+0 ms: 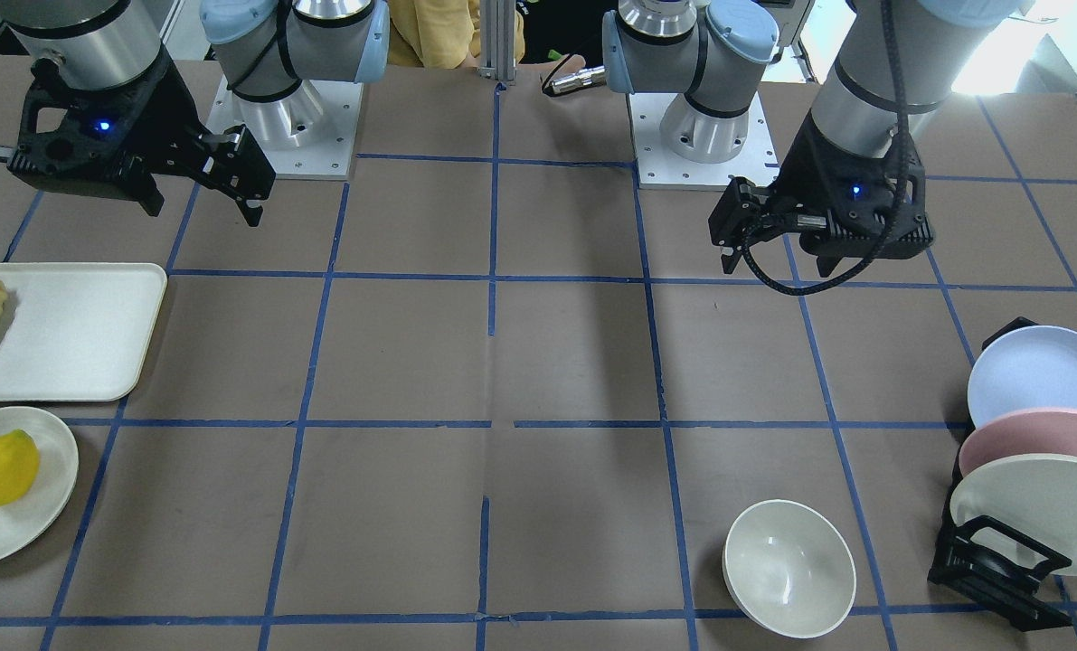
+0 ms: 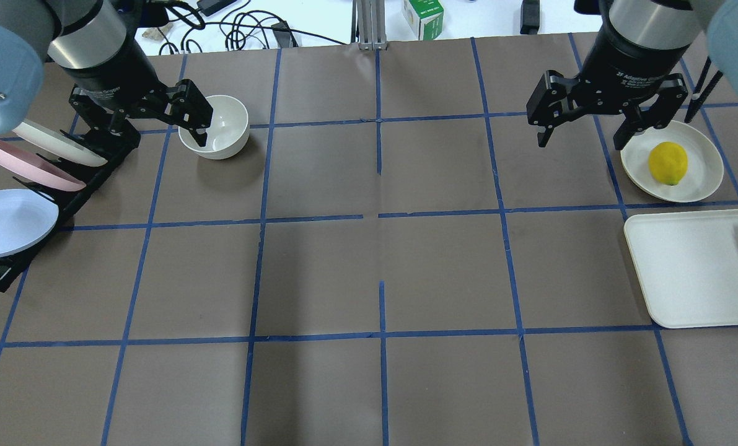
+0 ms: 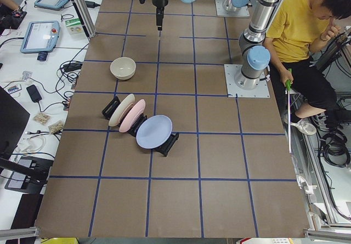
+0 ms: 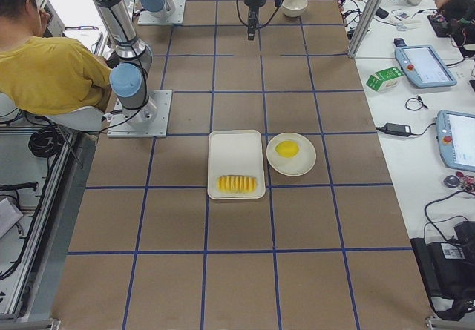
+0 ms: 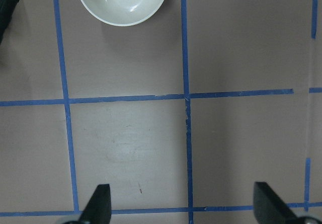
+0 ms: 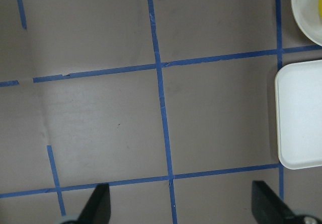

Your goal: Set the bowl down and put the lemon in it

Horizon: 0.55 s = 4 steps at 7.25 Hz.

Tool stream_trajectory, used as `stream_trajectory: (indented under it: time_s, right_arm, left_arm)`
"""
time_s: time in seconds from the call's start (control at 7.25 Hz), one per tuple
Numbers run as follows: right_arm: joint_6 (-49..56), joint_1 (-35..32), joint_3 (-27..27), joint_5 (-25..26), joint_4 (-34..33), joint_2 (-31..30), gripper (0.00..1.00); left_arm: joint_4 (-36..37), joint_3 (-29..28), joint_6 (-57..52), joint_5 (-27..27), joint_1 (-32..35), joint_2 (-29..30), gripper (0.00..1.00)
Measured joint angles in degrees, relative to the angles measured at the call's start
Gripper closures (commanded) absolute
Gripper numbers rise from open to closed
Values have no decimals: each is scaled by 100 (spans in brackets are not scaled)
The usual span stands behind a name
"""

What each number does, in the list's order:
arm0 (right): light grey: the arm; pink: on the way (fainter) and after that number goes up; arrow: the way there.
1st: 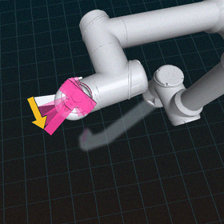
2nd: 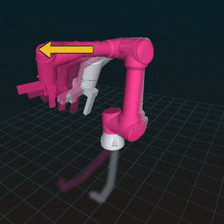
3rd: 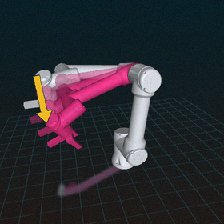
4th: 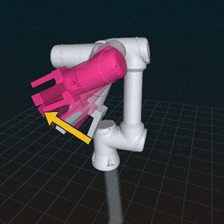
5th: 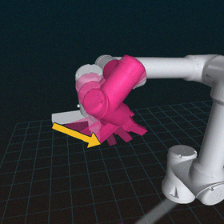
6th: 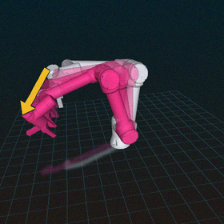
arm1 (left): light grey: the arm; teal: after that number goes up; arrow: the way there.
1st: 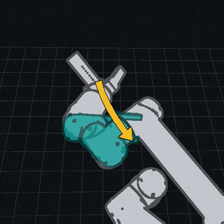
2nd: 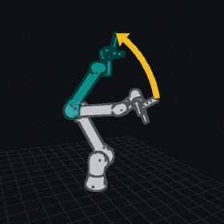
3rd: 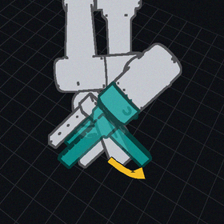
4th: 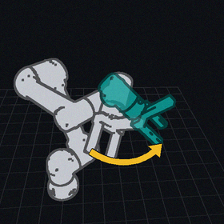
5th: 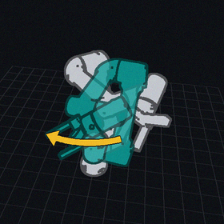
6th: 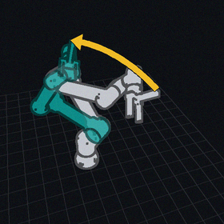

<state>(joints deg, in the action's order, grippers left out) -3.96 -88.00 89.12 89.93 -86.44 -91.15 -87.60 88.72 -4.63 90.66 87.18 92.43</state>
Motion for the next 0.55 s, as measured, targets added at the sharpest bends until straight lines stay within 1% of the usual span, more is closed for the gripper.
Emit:
stream_trajectory:
  time_s: [0.28, 0.41, 0.55]
  right_arm:
    - [15, 16, 0, 4, 0, 4, 0]
    - [39, 36, 0, 6, 1, 5, 0]
    - [63, 45, 3, 7, -10, 21, 0]
  left_arm:
    - [54, -122, -26, -141, -50, 164, 0]
    - [86, -335, -60, -234, -123, 465, 0]
    - [116, -705, -86, -346, -262, 1007, 0]
